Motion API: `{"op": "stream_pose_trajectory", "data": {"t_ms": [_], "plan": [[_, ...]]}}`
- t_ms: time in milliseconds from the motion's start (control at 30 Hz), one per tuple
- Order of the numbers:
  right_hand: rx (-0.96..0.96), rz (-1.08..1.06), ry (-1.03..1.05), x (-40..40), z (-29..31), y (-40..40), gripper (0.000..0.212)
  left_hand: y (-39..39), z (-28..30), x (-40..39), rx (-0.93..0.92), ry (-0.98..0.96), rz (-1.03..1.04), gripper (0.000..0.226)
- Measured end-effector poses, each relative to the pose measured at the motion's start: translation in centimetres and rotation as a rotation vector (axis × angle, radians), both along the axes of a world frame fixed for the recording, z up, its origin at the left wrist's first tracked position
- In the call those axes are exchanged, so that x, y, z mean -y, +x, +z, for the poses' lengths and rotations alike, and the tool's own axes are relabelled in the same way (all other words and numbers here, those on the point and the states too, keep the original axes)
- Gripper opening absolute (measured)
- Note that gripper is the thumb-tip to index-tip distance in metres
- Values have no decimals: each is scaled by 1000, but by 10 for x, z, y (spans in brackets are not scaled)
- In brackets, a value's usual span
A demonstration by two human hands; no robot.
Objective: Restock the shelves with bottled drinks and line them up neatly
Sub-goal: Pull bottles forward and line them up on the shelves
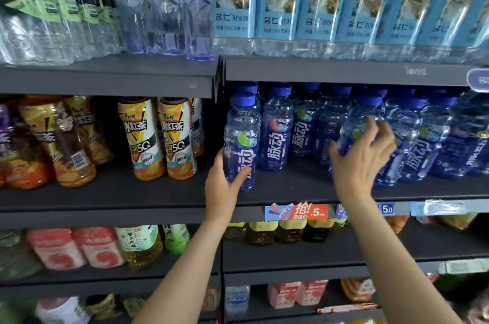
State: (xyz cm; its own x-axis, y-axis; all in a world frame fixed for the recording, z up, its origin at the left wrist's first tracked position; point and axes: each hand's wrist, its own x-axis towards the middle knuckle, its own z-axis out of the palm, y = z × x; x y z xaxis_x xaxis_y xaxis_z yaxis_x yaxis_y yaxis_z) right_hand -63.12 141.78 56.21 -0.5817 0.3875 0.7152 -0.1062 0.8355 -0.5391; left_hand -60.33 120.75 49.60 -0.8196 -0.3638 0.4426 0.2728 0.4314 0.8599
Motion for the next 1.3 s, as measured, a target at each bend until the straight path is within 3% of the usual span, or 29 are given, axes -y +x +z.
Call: {"op": "stream_pose_trajectory", "data": {"t_ms": [133, 300, 533, 800, 1000, 1133, 1300], "plan": [[225, -40, -167, -11, -2, -18, 87, 2, 5, -3, 34, 27, -22, 68], [241, 66, -369, -27, -6, -25, 87, 5, 12, 3, 92, -27, -50, 64], [280, 183, -302, -27, -8, -7, 82, 5, 17, 2, 128, -15, -66, 65], [324, 506, -152, 32, -26, 8, 96, 6, 18, -1, 143, -21, -54, 66], [388, 654, -164, 56, -21, 2, 88, 5, 17, -1, 128, -35, -54, 69], [440, 685, -175, 47, -18, -1, 86, 4, 17, -1, 140, -33, -60, 68], [414, 502, -74, 59, -26, 1, 94, 4, 16, -12, 141, -4, -38, 72]]}}
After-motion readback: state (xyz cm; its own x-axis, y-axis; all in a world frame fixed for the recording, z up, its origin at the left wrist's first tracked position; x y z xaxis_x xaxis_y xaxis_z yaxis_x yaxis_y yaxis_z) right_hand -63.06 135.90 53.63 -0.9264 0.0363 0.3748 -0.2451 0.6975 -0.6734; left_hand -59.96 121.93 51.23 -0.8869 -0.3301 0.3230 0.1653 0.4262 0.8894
